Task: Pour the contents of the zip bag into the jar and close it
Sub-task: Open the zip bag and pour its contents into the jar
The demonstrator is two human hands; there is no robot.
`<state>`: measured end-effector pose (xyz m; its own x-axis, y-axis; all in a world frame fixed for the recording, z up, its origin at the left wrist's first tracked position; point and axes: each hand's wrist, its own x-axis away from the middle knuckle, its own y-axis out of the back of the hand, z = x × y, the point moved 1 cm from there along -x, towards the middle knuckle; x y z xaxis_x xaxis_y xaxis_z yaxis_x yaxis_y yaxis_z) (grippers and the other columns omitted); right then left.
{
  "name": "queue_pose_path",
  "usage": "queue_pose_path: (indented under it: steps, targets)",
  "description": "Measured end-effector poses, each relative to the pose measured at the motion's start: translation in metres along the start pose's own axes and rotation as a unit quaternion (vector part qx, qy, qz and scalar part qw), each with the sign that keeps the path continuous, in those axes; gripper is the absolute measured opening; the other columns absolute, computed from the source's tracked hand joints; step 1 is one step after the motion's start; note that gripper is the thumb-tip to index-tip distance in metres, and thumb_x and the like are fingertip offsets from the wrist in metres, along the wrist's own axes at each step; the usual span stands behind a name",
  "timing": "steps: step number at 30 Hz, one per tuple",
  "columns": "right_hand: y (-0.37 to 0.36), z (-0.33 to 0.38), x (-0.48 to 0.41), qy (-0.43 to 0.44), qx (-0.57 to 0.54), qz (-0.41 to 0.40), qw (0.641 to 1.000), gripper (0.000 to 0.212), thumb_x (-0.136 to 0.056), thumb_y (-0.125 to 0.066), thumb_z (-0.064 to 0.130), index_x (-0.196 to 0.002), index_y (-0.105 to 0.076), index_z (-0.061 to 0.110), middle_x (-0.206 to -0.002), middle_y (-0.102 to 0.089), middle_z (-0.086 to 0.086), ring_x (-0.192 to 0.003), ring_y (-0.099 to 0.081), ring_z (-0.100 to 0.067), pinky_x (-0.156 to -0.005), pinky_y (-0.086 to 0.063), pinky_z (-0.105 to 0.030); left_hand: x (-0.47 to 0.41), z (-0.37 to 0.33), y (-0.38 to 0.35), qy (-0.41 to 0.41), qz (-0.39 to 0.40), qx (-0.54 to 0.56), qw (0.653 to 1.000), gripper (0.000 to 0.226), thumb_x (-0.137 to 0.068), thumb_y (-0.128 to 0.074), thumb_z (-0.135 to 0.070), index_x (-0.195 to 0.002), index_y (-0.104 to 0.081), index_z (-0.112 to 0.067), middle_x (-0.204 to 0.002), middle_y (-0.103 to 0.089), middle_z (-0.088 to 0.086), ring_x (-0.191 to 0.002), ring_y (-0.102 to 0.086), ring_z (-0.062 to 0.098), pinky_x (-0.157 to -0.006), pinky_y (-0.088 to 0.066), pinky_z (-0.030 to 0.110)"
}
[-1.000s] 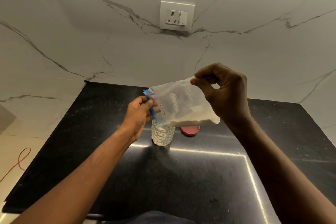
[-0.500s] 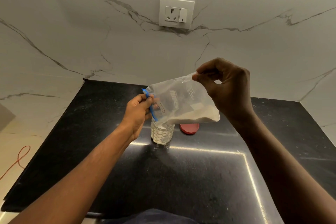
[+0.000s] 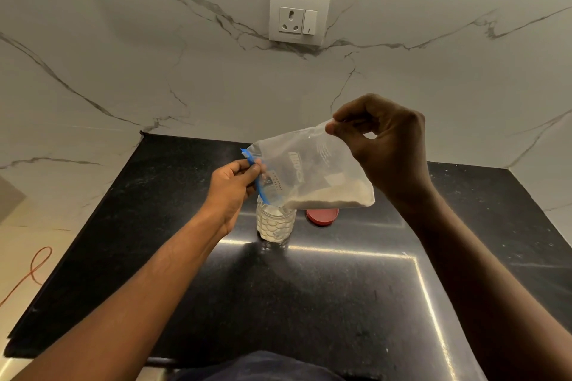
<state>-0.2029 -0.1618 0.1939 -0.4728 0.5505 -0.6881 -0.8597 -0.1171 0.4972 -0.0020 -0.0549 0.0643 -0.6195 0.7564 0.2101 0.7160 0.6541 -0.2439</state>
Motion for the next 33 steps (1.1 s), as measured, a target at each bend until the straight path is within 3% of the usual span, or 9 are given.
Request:
queue_pose_path:
  steps: [4, 10, 21, 28, 33]
  targets:
    - [-0.001, 0.001, 0.001, 0.006, -0.001, 0.003, 1.0, 0.01, -0.085, -0.086, 0.008, -0.091, -0.078, 0.006, -0.084, -0.076, 0.001, -0.075, -0.073, -0.01, -0.073, -0.059, -0.016, 0.001, 0.002, 0.002, 0.005, -0.001, 0.009, 1.0, 0.016, -0.102, -0.063, -0.008, -0.108, -0.073, -0.018, -0.108, -0.078, 0.002, -0.103, -0.075, 0.016, -0.083, -0.064, 0.027]
    - [-0.001, 0.002, 0.0, 0.024, 0.008, 0.004, 1.0, 0.01, -0.085, -0.086, 0.007, -0.09, -0.077, 0.005, -0.085, -0.076, -0.002, -0.074, -0.071, -0.01, -0.073, -0.054, -0.007, -0.001, 0.003, 0.003, 0.009, 0.006, 0.036, 0.999, 0.016, -0.1, -0.064, -0.006, -0.109, -0.074, -0.015, -0.107, -0.08, 0.003, -0.098, -0.078, 0.015, -0.079, -0.065, 0.027]
    - [-0.003, -0.001, 0.001, 0.043, 0.018, 0.009, 0.999, 0.009, -0.085, -0.086, 0.006, -0.089, -0.077, 0.005, -0.084, -0.075, -0.001, -0.074, -0.07, -0.009, -0.073, -0.053, -0.007, -0.004, 0.01, 0.009, 0.022, 0.011, 0.045, 0.999, 0.018, -0.098, -0.066, -0.006, -0.112, -0.076, -0.012, -0.105, -0.082, 0.003, -0.098, -0.079, 0.015, -0.078, -0.065, 0.028]
    - [-0.007, 0.0, -0.014, 0.047, 0.011, 0.027, 0.998, 0.01, -0.085, -0.086, 0.005, -0.09, -0.077, 0.004, -0.084, -0.076, -0.005, -0.074, -0.073, -0.014, -0.072, -0.059, -0.018, -0.002, 0.01, 0.011, 0.028, 0.014, 0.043, 0.999, 0.018, -0.099, -0.066, -0.006, -0.113, -0.075, -0.011, -0.104, -0.082, 0.003, -0.097, -0.079, 0.015, -0.075, -0.064, 0.025]
    - [-0.009, -0.001, -0.015, 0.04, 0.006, 0.029, 0.999, 0.011, -0.084, -0.087, 0.006, -0.09, -0.077, 0.005, -0.084, -0.077, -0.005, -0.073, -0.072, -0.012, -0.071, -0.056, -0.011, -0.001, 0.011, 0.016, 0.03, 0.008, 0.056, 0.998, 0.017, -0.098, -0.067, -0.004, -0.112, -0.075, -0.01, -0.103, -0.082, 0.005, -0.097, -0.08, 0.016, -0.073, -0.064, 0.024]
